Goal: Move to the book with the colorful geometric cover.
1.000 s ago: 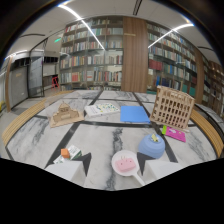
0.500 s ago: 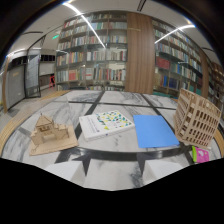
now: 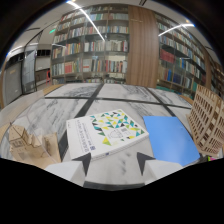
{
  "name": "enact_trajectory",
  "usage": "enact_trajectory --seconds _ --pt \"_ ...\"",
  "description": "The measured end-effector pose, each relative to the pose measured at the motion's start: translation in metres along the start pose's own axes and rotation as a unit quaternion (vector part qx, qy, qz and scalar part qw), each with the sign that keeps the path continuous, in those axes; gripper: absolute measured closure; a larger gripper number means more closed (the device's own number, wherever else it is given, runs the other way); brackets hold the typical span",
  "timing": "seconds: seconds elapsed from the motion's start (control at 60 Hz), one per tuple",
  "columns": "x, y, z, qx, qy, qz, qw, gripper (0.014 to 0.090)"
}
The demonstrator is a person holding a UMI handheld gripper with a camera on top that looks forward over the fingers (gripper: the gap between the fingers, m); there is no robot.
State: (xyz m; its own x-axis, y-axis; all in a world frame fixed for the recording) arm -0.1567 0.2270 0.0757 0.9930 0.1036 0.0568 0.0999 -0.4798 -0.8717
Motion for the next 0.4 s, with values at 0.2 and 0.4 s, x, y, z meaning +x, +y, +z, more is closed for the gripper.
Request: enact_trajectory --seconds 0.2,0.4 --pt "-0.002 -0.005 0.023 -0.005 -0.007 0.0 1.0 0.0185" --pt "-0.006 0.0 0.028 -0.012 -0.012 0.001 1.0 0.0184"
